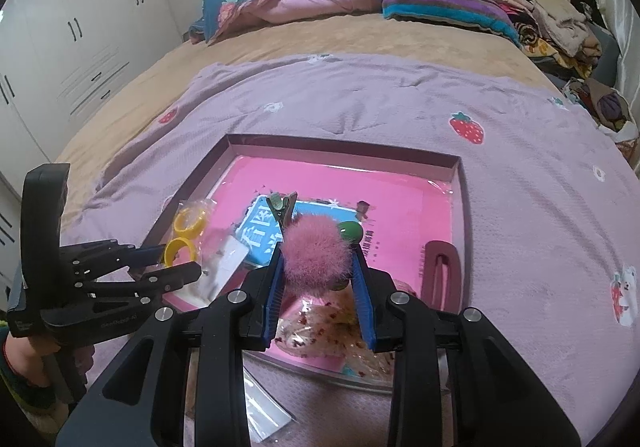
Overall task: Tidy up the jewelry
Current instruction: 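Carry the bangle bag and pompom charm into the tray and release both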
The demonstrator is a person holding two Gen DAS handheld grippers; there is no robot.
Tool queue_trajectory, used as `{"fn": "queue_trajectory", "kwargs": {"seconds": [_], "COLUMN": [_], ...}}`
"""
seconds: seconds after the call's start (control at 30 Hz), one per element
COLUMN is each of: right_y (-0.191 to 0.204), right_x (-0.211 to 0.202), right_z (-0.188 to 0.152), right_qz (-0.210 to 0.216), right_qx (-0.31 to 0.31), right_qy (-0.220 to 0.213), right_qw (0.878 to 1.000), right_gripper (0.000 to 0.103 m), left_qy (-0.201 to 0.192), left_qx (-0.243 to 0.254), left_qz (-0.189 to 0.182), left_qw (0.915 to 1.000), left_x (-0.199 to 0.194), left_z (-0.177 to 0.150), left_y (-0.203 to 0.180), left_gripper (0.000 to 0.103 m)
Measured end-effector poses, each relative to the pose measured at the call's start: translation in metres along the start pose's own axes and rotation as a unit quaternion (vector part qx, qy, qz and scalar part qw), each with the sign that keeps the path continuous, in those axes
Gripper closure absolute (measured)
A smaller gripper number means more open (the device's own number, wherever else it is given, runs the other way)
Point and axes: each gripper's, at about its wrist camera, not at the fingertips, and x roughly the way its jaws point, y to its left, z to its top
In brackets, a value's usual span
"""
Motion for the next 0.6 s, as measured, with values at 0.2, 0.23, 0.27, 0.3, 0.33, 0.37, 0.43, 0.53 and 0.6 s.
{"fn": "queue_trajectory", "kwargs": {"seconds": [0.2, 0.23, 0.27, 0.3, 0.33, 0.37, 0.43, 0.53, 0.6], "right_y": [0.003, 0.003, 0.005, 0.006, 0.006, 0.007, 0.007, 0.006, 0.006], "right_x": [0.014, 0.014, 0.015, 0.016, 0.017, 0.019, 0.024, 0.031, 0.033], "right_z": [0.001, 0.001, 0.0, -0.001, -0.001, -0.002, -0.004, -0.008, -0.01], "right_qz": [0.004, 0.004, 0.004, 0.003, 0.003, 0.004, 0.003, -0.003, -0.003], "right_qx": [0.003, 0.002, 0.001, 0.0, 0.0, 0.0, -0.001, -0.005, 0.0], "right_qy": [0.013, 0.014, 0.015, 0.016, 0.018, 0.022, 0.033, 0.048, 0.051], "right_qw": [1.0, 1.0, 1.0, 1.0, 1.0, 1.0, 0.999, 0.999, 0.999], "right_gripper": [0.073, 0.073, 0.073, 0.073, 0.073, 0.073, 0.073, 0.072, 0.072], "left_qy": [-0.005, -0.007, -0.01, -0.012, -0.015, -0.016, -0.019, -0.025, -0.03], "left_qx": [-0.001, -0.002, -0.002, 0.0, 0.001, 0.0, -0.003, -0.006, -0.008], "left_qz": [0.003, 0.002, 0.001, 0.003, 0.006, 0.005, 0.008, 0.007, 0.005], "left_qw": [1.0, 1.0, 1.0, 0.9999, 0.9999, 0.9999, 0.9998, 0.9996, 0.9995], "left_x": [-0.009, -0.013, -0.016, -0.019, -0.023, -0.026, -0.03, -0.038, -0.043], "left_z": [-0.001, -0.002, -0.003, -0.003, -0.004, -0.004, -0.005, -0.007, -0.008], "left_y": [0.005, 0.006, 0.007, 0.008, 0.008, 0.008, 0.011, 0.011, 0.011], "left_gripper": [0.066, 0.063, 0.06, 0.058, 0.055, 0.055, 0.054, 0.05, 0.047]}}
